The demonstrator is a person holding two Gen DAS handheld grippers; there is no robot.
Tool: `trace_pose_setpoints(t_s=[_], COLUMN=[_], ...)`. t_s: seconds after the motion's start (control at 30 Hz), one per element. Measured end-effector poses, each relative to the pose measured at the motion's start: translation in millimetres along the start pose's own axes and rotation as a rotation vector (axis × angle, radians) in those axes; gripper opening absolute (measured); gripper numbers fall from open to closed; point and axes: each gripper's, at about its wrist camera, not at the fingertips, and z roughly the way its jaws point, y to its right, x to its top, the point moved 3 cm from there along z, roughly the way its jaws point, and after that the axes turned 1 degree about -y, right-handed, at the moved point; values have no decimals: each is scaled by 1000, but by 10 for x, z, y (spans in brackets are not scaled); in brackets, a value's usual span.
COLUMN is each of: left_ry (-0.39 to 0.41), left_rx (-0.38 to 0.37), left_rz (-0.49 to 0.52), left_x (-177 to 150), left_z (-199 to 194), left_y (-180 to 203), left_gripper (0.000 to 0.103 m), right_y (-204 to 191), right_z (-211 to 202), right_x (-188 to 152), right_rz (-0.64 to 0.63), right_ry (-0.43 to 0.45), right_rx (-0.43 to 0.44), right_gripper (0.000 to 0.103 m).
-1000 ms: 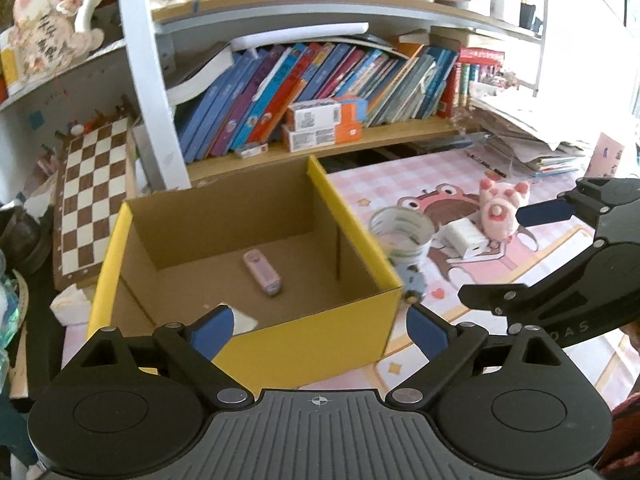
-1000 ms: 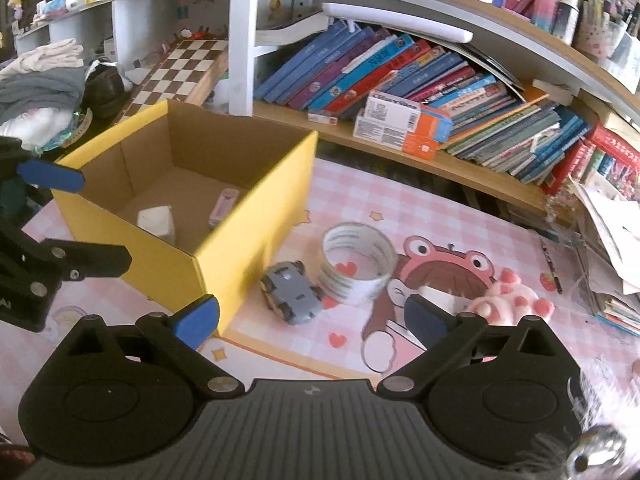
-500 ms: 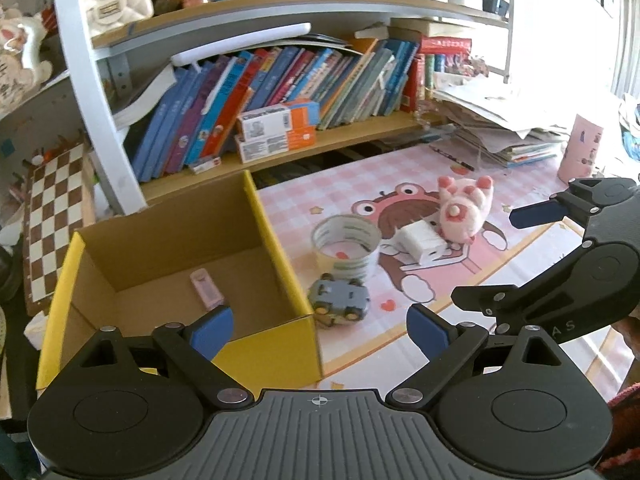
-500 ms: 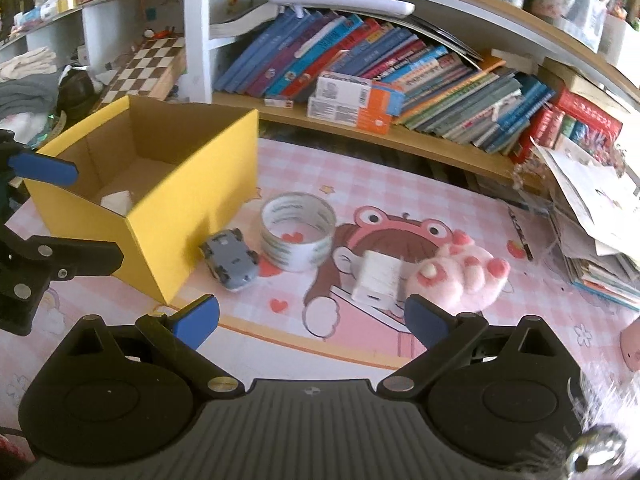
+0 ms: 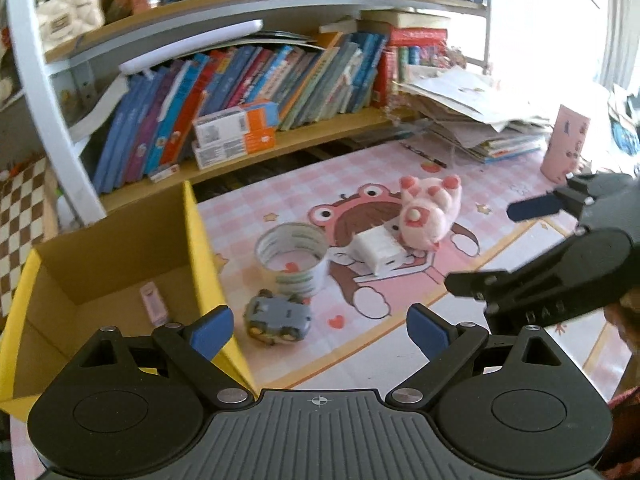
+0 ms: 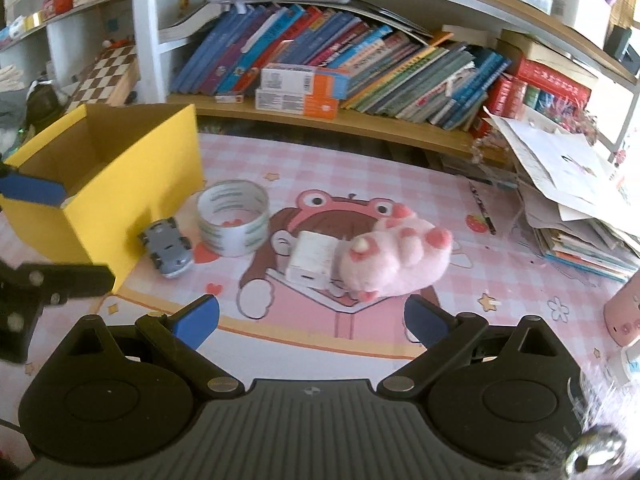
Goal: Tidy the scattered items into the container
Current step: 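Withdraw both tools from the box toward the white charger and plush pig, then grasp the white charger with the left tool while the right tool grasps the pink plush pig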
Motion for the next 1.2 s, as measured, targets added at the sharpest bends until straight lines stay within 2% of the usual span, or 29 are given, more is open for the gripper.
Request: trace_pose_setpoints(t_s=[0.3,0.77,0.93,1.2], left_ry=[-8,-42,-64,-94], left_rx=[3,-59,-75,-65], left_rz=[0,60,51,65], left_x=[103,268,323,381], left_z=[187,612,844,1250], left_y=[131,432,484,601], left_gripper=[94,89,72,63], right_y=[226,578,688,842], right_z=[95,383,510,747], right_x=[-25,22,55,192], right_rz=[24,45,47,57], right_ry=[-9,-33,-42,-43], right_rx=[-8,-37,-37,-15], right_gripper=[100,100,100,100])
